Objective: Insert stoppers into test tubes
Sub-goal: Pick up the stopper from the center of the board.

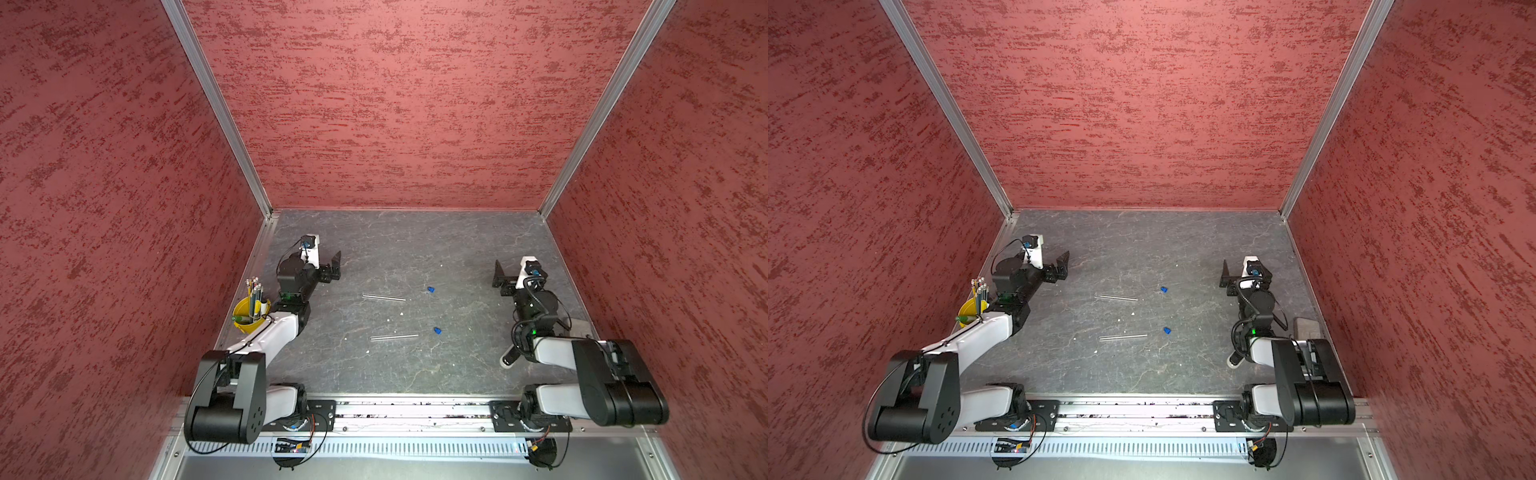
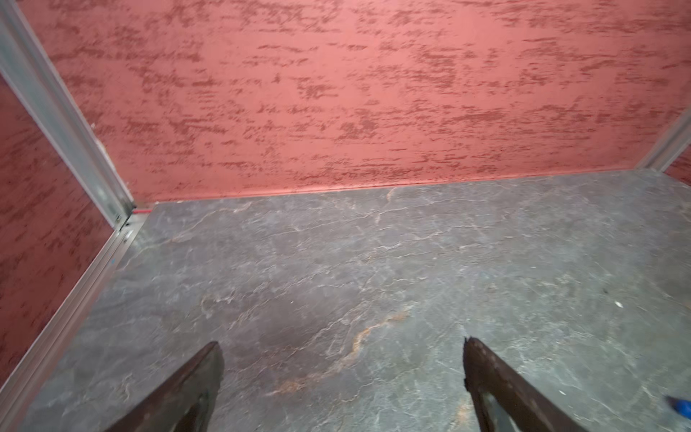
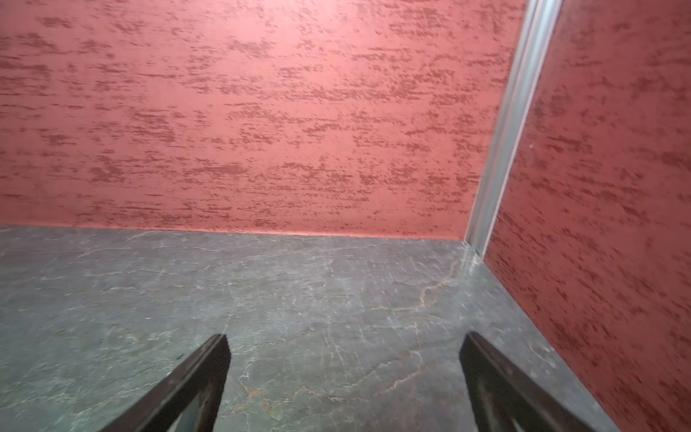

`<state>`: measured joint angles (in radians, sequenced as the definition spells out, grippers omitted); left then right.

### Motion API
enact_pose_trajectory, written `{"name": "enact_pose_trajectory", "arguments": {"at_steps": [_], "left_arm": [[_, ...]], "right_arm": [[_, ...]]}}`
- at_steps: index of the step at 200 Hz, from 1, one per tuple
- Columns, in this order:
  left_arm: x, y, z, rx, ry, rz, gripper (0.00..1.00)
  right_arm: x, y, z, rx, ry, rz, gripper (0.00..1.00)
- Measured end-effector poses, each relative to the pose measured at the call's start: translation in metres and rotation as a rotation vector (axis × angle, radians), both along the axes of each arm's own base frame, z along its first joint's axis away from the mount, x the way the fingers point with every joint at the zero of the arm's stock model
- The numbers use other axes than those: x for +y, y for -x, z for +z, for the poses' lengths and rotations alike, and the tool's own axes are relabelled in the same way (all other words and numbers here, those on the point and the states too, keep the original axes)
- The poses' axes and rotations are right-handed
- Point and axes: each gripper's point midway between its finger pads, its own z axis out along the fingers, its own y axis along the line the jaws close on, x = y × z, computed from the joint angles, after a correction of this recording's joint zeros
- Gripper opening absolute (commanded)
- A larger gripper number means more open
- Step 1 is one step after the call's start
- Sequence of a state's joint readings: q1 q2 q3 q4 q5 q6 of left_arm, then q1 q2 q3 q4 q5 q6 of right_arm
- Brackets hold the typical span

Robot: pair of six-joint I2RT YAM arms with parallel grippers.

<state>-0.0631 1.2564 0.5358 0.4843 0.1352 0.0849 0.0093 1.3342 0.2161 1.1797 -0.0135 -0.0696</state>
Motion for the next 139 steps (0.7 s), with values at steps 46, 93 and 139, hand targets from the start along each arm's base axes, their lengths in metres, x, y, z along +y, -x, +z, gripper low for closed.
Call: {"name": "enact_pose_trajectory", "arguments": {"at_steps": [46,93,139], "left_arm": [[-0.043,0.018,-0.028,0.138,-0.063,-0.149,1.00],[-0.086,0.033,-0.042,0.199,-0.140,-0.312,1.00],[-0.110,0.041,-0.058,0.260,-0.212,-0.413,1.00]], "right_arm": [[0.040,-0.012,0.021,0.031,0.093,0.181,0.99],[0.093,-0.012,0.013,0.115,0.268,0.408,0.99],[0.138,-0.001,-0.041,0.315,0.436,0.613,0.95]]}}
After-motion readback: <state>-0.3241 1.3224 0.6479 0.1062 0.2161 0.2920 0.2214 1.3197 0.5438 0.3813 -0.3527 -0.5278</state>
